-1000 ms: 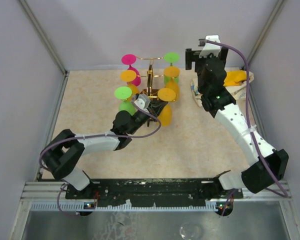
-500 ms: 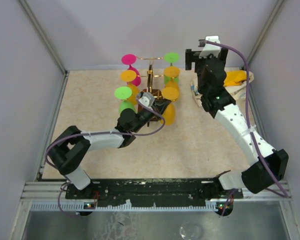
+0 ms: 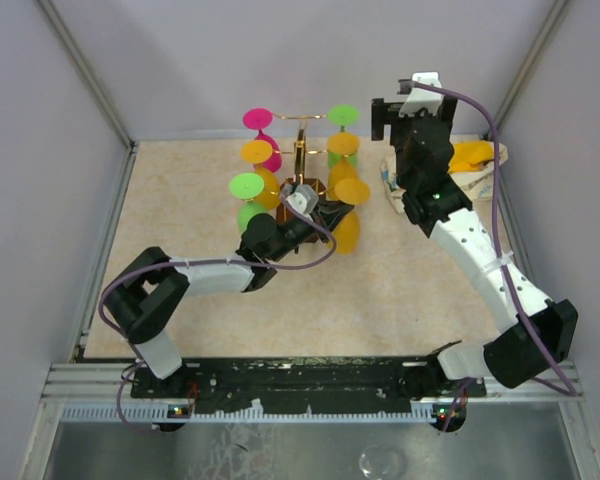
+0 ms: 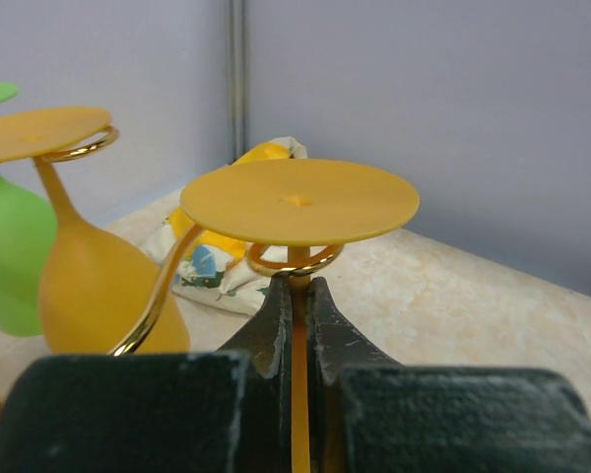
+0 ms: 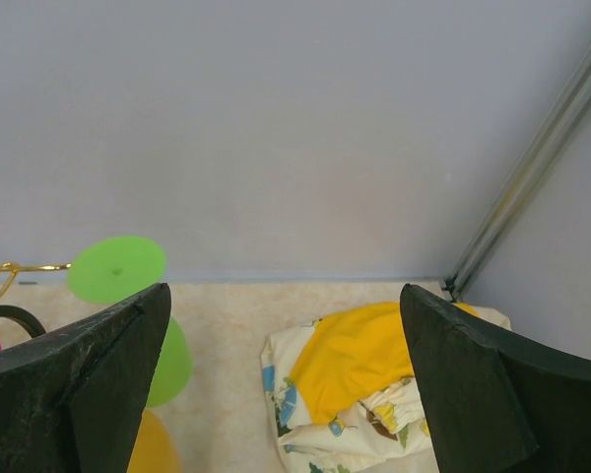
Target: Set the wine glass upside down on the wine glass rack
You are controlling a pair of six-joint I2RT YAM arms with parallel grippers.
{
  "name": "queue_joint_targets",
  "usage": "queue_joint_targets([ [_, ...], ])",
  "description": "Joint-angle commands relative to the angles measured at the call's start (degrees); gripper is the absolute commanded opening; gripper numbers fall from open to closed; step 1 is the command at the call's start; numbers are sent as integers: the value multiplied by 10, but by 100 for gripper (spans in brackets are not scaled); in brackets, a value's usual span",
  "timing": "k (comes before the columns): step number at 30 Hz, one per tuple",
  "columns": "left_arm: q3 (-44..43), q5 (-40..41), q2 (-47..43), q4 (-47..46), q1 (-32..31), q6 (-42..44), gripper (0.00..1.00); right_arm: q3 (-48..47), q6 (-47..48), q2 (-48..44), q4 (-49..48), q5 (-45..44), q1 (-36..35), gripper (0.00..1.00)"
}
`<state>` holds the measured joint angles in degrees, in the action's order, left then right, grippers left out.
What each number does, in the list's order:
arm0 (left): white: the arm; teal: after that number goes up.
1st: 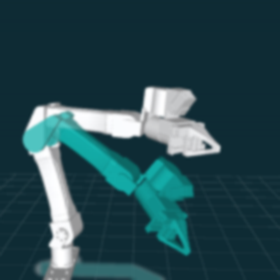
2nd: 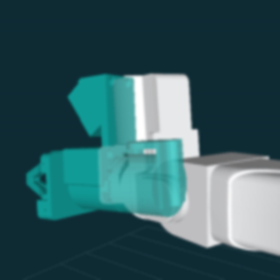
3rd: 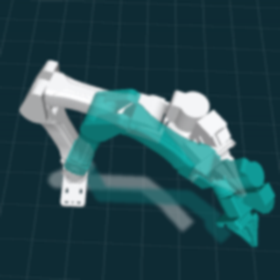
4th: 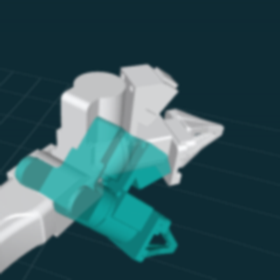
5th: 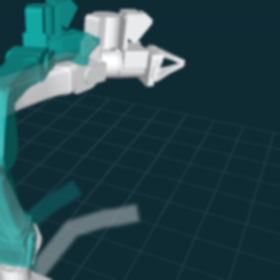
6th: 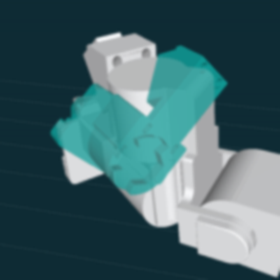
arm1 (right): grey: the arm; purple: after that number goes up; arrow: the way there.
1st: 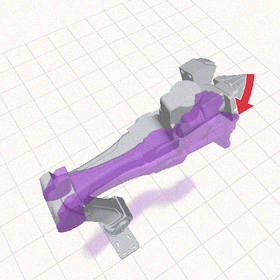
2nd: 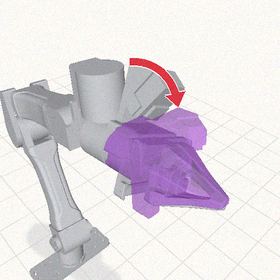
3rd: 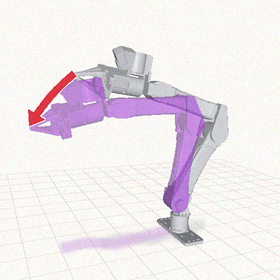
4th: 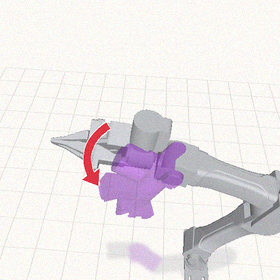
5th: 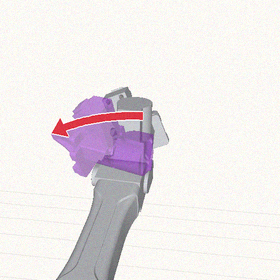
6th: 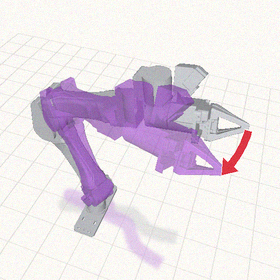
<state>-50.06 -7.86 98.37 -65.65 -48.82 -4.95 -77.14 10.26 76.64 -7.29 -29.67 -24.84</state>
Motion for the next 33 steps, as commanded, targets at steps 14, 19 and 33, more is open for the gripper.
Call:
queue_joint_targets([
  [14,37,-15,-49,-13,-8,-3,0,8,-3,-26,-30,1,6,99],
  [19,65,14,-75,-12,-8,-2,2,8,-8,-23,-29,5,6,99],
  [33,87,34,-91,-9,-8,-2,49,0,-19,-23,-8,3,6,99],
])
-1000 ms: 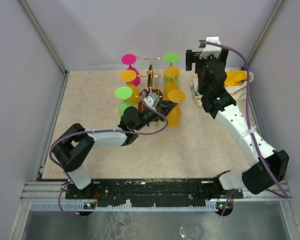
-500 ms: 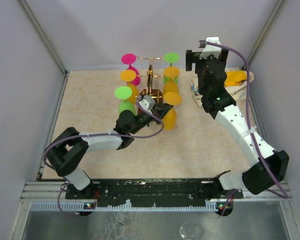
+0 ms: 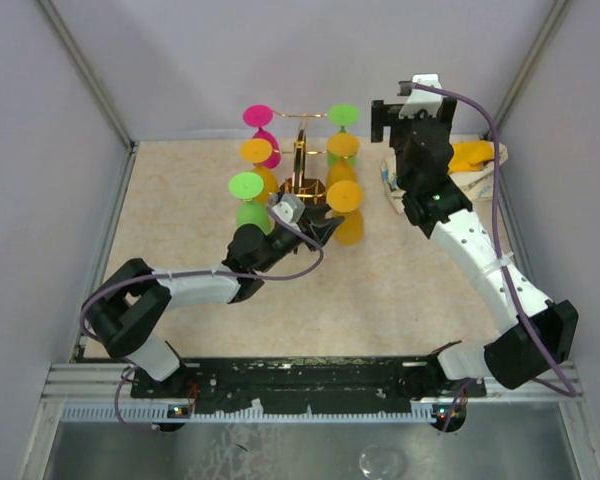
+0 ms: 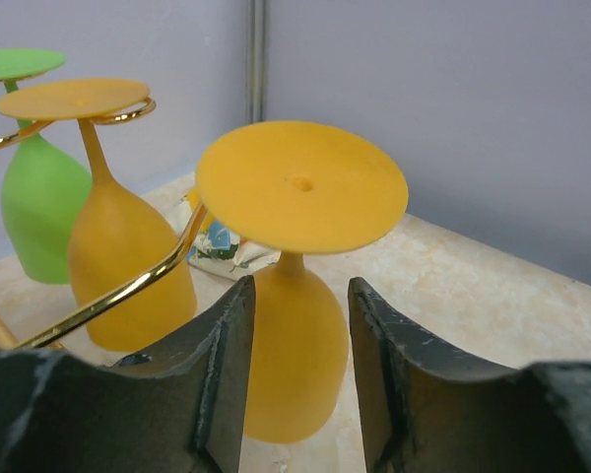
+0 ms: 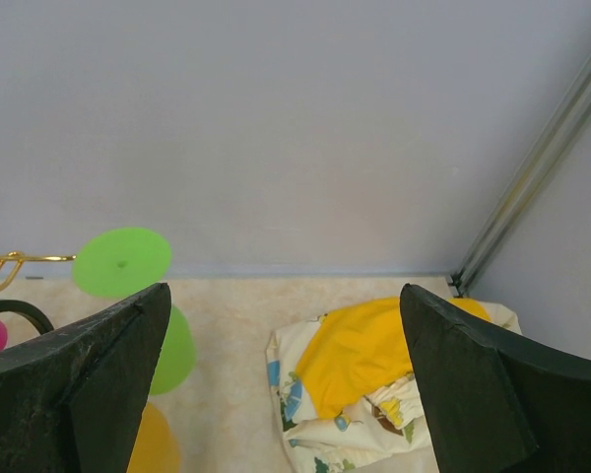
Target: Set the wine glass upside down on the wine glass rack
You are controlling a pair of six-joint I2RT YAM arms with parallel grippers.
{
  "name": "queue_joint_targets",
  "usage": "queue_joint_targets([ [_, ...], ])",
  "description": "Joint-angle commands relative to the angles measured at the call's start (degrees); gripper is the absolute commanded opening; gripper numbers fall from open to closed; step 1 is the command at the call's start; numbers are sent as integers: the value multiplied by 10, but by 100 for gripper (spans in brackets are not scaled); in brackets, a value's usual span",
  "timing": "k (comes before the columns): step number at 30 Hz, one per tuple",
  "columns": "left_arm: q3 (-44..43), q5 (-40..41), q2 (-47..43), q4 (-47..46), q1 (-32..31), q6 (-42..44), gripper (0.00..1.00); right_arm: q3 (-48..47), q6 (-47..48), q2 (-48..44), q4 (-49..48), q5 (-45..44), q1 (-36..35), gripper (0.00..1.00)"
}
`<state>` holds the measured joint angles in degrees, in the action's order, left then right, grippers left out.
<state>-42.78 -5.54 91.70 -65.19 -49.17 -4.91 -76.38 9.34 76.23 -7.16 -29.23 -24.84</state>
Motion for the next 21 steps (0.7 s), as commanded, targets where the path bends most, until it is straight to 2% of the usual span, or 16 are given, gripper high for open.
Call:
queue_joint_targets([
  [1,16,13,-29,-10,-4,-1,53,-9,-12,-19,-8,-2,7,99],
  [6,35,18,-55,19,-6,-2,82,-13,-26,-14,3,5,11,99],
  [10,57,21,-85,51,-12,6,98,-12,-26,-11,4,6,13,99],
  [15,64,32,-135,151,-52,60,100,-12,-34,-8,8,12,21,99],
  [21,55,84,-185,241,-71,60,100,-39,-97,8,67,77,60,99],
])
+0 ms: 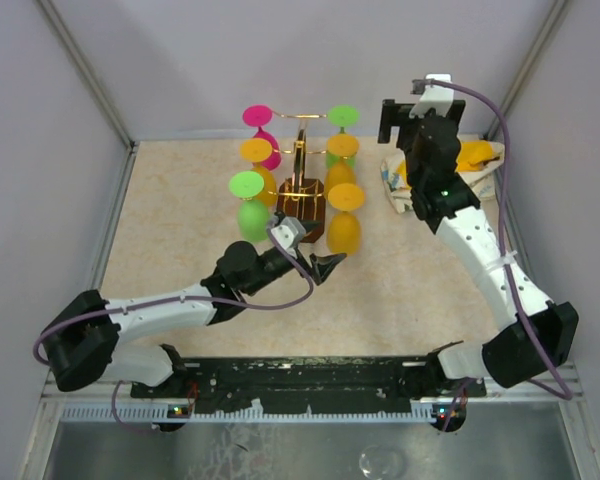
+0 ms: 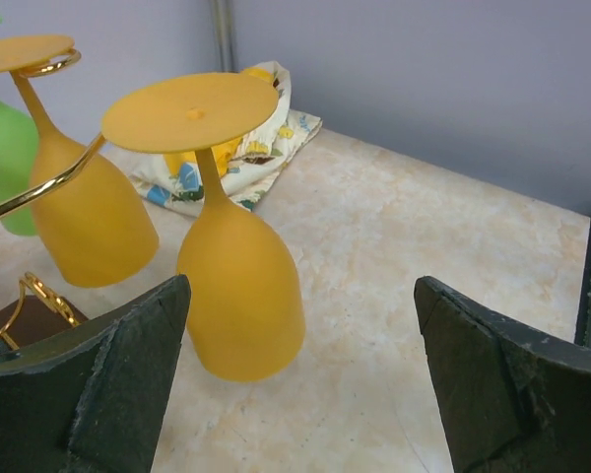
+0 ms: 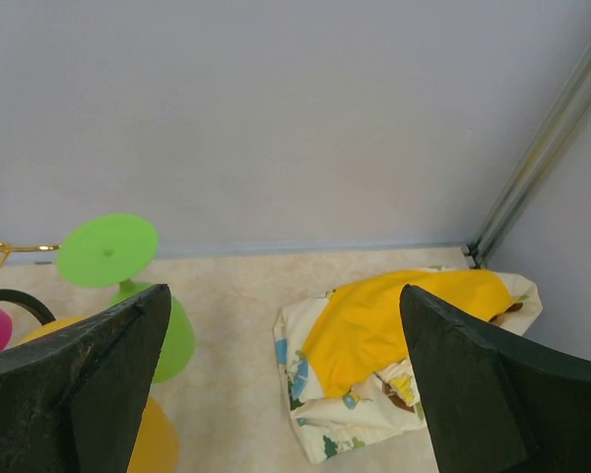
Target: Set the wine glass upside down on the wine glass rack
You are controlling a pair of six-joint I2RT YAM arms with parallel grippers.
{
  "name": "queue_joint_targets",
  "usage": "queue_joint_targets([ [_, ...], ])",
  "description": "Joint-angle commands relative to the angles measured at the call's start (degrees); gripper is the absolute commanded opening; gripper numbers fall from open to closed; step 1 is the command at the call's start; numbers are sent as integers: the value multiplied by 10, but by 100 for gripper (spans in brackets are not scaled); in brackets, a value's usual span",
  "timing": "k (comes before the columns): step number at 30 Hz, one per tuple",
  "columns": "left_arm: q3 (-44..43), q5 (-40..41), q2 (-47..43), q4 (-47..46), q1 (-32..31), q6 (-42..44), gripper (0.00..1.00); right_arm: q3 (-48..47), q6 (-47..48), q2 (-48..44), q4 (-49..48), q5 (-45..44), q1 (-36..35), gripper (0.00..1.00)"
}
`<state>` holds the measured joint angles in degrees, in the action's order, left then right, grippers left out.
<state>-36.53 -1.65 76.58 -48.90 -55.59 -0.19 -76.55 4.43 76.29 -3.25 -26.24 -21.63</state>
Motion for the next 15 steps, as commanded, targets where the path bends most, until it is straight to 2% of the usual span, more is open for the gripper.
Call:
queue_joint_targets([
  [1,-15,61,-41,94,-7,11,100,-42,-51,10,38,52,35,99],
  [5,-67,105,-62,143,-7,22,100,-54,-59,21,69,65,52,99],
  [15,-273,164,-61,298,6,129,100,-38,-77,15,89,90,75,99],
])
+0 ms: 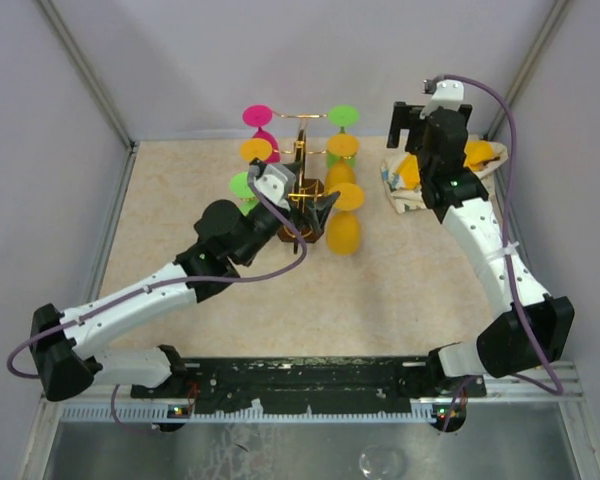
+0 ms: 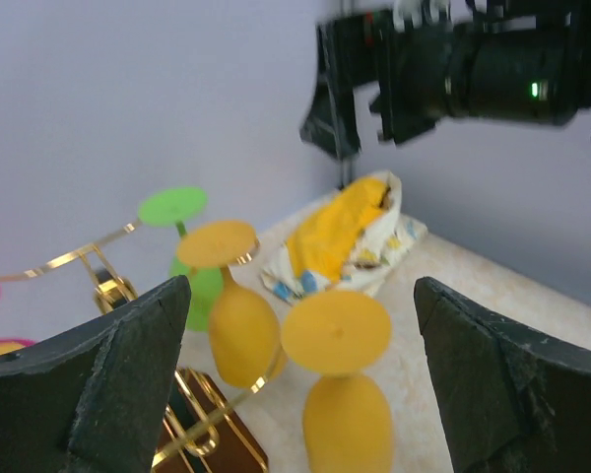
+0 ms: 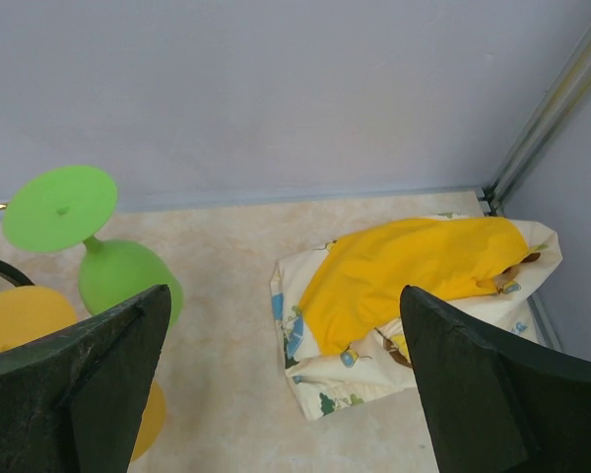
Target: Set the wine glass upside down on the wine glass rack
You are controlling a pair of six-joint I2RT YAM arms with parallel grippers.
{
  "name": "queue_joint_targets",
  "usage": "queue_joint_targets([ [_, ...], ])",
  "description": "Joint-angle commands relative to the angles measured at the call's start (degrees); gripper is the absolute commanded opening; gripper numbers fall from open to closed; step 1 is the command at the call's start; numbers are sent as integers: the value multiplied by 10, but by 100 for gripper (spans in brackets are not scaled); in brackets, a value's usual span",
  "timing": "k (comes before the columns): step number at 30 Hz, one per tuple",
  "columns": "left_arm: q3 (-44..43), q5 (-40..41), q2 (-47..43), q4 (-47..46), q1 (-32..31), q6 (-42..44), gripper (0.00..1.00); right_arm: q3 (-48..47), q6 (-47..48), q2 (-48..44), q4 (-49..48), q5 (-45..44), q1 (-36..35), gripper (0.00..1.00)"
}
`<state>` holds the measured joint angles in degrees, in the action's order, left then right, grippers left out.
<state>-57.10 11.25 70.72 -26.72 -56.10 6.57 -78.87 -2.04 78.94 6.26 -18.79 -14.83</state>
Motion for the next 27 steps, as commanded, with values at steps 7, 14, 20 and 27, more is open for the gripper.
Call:
queue_joint_targets([
  [7,-133,-118,14,138,194,-42,100,-11,-19,-12,0,32,10,99],
  [14,-237,-224,78,278,378,-59,100,6,-15,-28,8,35,19,99],
  [20,-235,-275,75,288,448,-95,100,30,-14,-42,6,34,28,99],
  [27,-207,-239,60,283,451,-123,100,40,-11,-40,1,40,31,99],
])
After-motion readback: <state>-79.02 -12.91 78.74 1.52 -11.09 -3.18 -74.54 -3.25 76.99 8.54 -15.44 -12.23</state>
